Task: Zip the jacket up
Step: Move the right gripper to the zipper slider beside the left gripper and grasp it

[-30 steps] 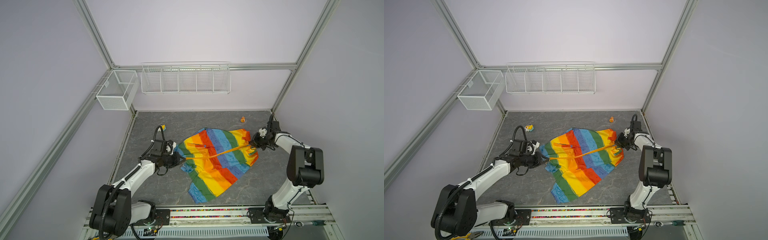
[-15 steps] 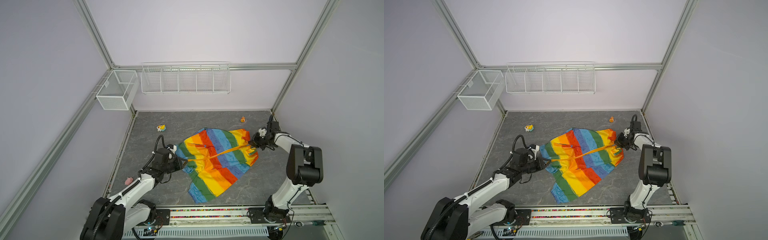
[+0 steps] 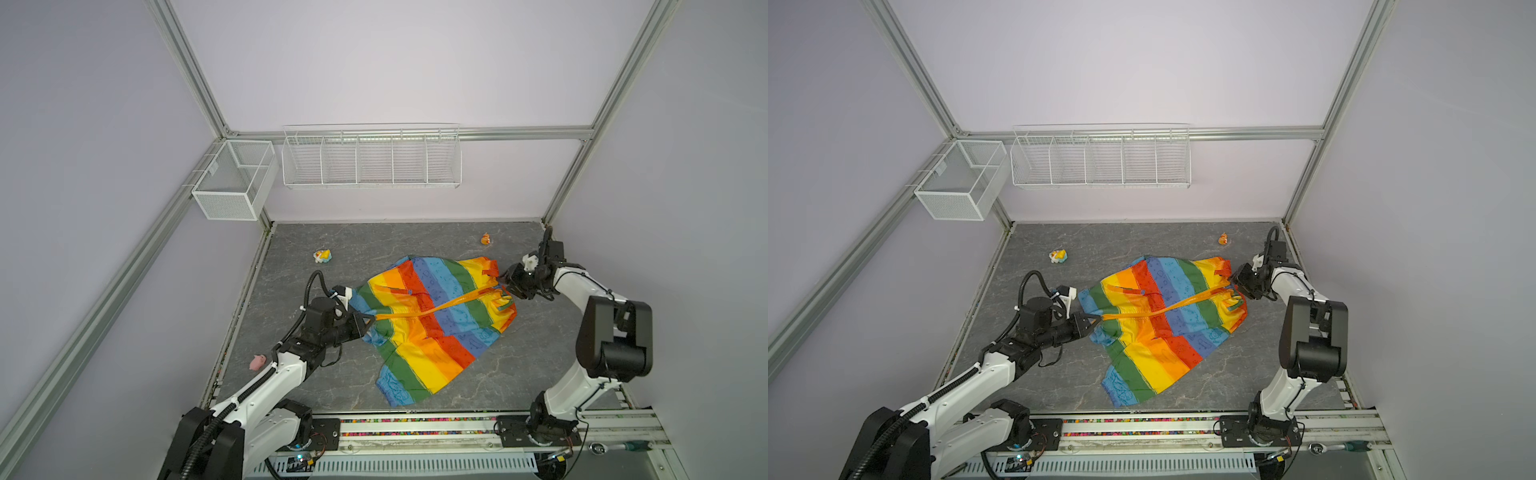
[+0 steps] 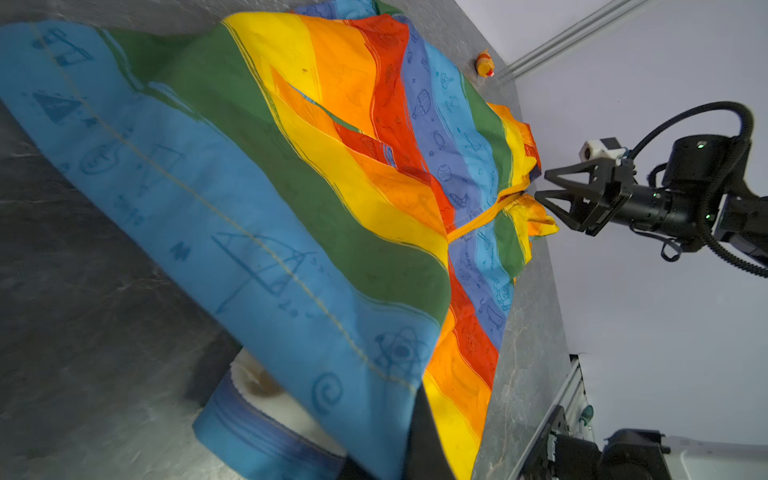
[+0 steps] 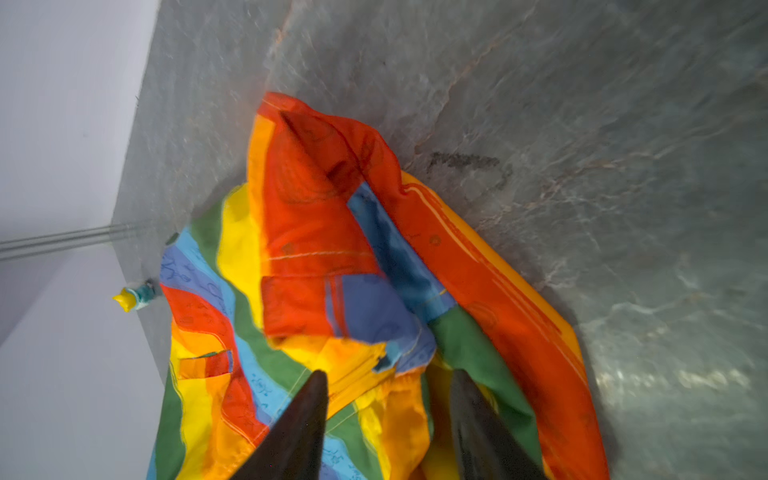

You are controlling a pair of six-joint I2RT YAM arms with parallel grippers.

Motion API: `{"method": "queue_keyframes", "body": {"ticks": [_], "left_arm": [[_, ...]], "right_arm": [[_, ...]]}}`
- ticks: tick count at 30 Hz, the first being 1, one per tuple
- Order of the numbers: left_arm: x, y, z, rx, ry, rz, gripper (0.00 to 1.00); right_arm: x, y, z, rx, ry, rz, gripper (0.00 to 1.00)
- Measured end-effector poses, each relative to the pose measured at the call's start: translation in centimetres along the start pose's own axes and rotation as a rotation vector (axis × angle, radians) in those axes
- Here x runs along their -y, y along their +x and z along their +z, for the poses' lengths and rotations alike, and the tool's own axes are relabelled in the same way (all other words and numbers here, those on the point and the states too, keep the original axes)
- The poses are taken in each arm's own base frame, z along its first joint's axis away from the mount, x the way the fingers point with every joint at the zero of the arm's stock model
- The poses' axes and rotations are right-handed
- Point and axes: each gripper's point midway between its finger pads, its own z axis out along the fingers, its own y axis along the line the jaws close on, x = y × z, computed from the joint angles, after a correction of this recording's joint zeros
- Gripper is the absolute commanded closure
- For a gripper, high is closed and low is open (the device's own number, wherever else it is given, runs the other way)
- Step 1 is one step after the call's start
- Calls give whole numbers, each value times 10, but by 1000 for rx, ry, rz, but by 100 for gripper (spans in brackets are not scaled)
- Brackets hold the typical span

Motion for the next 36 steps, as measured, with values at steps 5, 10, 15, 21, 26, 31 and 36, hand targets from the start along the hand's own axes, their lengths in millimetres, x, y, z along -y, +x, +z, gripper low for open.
{"method": "queue_keyframes", "body": {"ticks": [5,10,15,21,26,31,36], "left_arm": [[26,-6,-2,-45,78,24,100],[48,-7,-5,-92,164,31,100],[58,-2,-3,-146,223,-3,100],[69,-6,-2,-159,272,-27,100],[77,-13,-3,-137,304,-35,100],[86,-21,-5,-114,345,-42,100],[90,-23,-6,-103,370,-55,100]], "right_arm": [[-52,-2,-60,151,-72,-127,40],[-130,54,-87,129,-229,-316,39],[-194,142,-80,-43,-404,-429,34],[-230,230,-65,-229,-529,-414,37],[-255,270,-53,-307,-594,-342,38],[-265,287,-38,-336,-621,-260,36],[-258,294,-21,-350,-607,-183,35]]}}
